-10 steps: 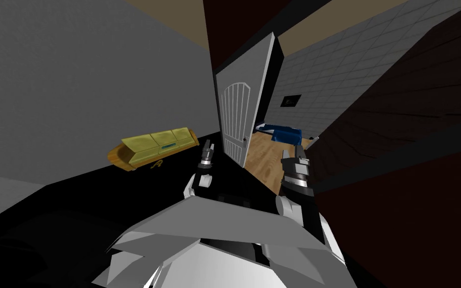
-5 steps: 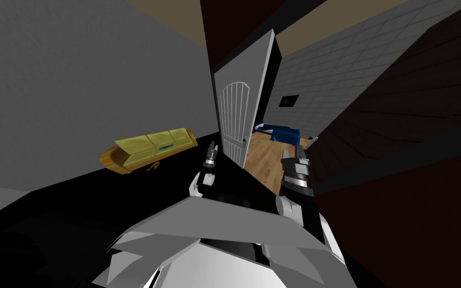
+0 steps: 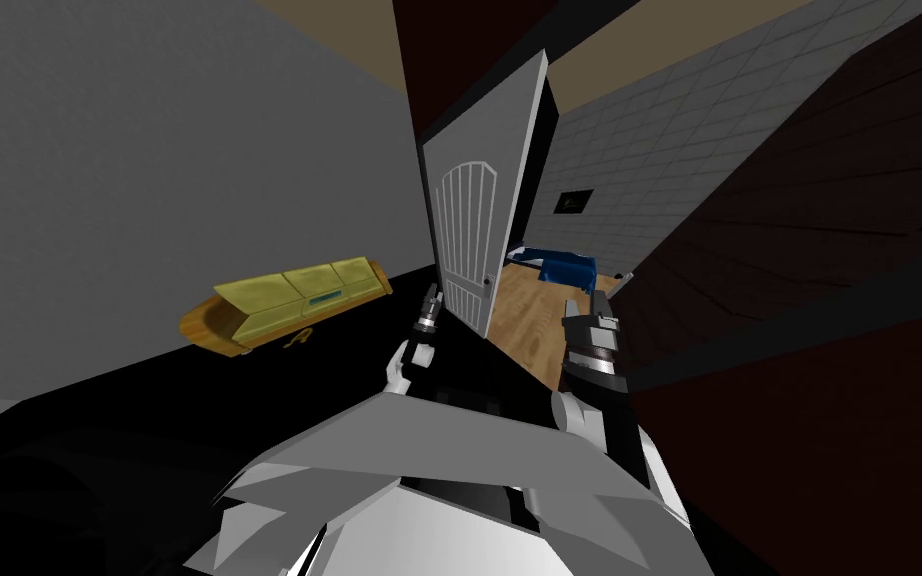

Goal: Push the door open

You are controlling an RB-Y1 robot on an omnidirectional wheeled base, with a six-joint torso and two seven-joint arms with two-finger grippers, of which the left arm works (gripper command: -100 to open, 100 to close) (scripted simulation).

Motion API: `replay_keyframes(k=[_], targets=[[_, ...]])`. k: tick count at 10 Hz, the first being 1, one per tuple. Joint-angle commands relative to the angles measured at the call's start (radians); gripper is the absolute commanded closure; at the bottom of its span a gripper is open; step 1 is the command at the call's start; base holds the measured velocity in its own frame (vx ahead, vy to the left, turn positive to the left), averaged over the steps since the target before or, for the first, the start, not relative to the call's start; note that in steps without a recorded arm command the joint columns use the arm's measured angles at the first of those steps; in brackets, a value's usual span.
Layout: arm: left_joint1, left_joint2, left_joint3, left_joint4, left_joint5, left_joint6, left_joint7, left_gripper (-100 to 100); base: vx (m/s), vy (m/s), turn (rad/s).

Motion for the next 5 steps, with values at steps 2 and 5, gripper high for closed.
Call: replay_keyframes(k=[2,5], targets=[[-0.032,0.000,-0.013,0.071,0.003,-0.008,0.008,-100,0.044,0.015,-0.037],[-0.087,0.005,-0.034,0.148,0.010,-0.007,0.026,-100,0.048,0.012,-0.044]])
